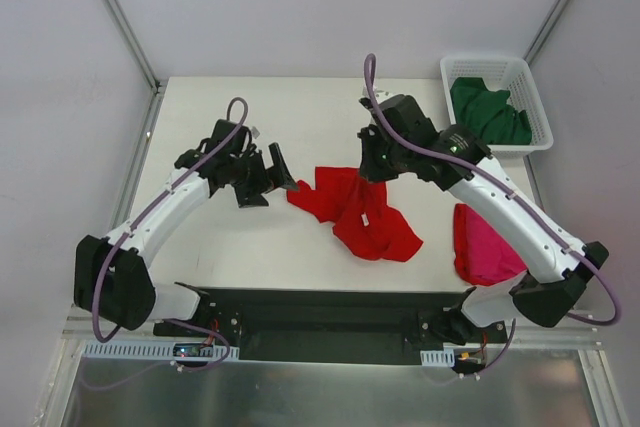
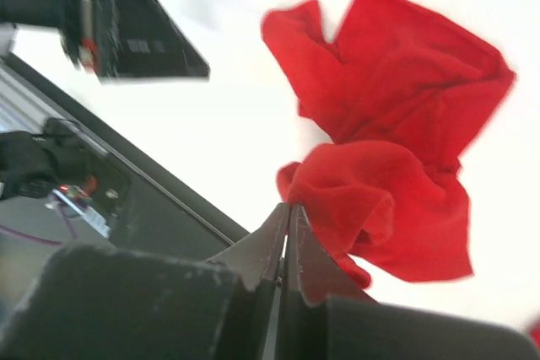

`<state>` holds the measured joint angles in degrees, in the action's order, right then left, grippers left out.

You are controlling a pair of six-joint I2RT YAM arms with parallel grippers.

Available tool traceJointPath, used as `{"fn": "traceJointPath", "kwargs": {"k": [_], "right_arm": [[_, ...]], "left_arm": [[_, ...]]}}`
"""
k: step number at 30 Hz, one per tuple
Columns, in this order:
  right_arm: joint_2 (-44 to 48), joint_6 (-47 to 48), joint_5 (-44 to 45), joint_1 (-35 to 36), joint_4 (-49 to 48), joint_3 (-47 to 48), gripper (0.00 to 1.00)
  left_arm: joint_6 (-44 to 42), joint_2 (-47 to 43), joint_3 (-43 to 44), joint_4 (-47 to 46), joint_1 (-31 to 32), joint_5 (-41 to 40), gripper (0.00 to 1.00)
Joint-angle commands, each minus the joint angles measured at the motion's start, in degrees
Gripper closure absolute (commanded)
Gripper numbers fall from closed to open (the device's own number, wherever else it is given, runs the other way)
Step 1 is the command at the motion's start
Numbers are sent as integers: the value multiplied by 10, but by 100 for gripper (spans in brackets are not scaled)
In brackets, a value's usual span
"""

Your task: Fold and stack the t-shirts

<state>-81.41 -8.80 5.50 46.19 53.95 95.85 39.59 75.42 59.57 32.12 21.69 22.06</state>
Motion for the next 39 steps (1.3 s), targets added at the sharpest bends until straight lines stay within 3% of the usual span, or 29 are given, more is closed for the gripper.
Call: {"fn": "traceJointPath", "kwargs": {"k": [1, 6, 13, 17, 21, 26, 32, 35, 39], "right_arm": [[39, 23, 63, 1, 83, 32, 99], [92, -31, 164, 1, 166, 34, 99], [157, -101, 209, 1, 270, -26, 99], [197, -134, 205, 0, 283, -82, 99], [219, -144, 207, 1, 288, -95, 99], [215, -138, 203, -1, 289, -101, 99], [198, -115, 181, -1, 268, -104, 99], [190, -105, 179, -3, 262, -104, 98], [184, -97, 171, -4, 258, -103, 99]], "left_arm": [[-11, 60, 39, -63, -21, 37, 1], [-26, 203, 197, -70, -20, 92, 1], [-13, 409, 409, -70, -2, 148, 1], [6, 500, 505, -69, 18, 178, 1], [27, 548, 492, -69, 19, 194, 1], [0, 500, 422, -65, 19, 141, 1], [-14, 462, 360, -51, -25, 104, 1], [-29, 448, 358, -46, -26, 91, 1], [-27, 496, 387, -46, -25, 125, 1]]}}
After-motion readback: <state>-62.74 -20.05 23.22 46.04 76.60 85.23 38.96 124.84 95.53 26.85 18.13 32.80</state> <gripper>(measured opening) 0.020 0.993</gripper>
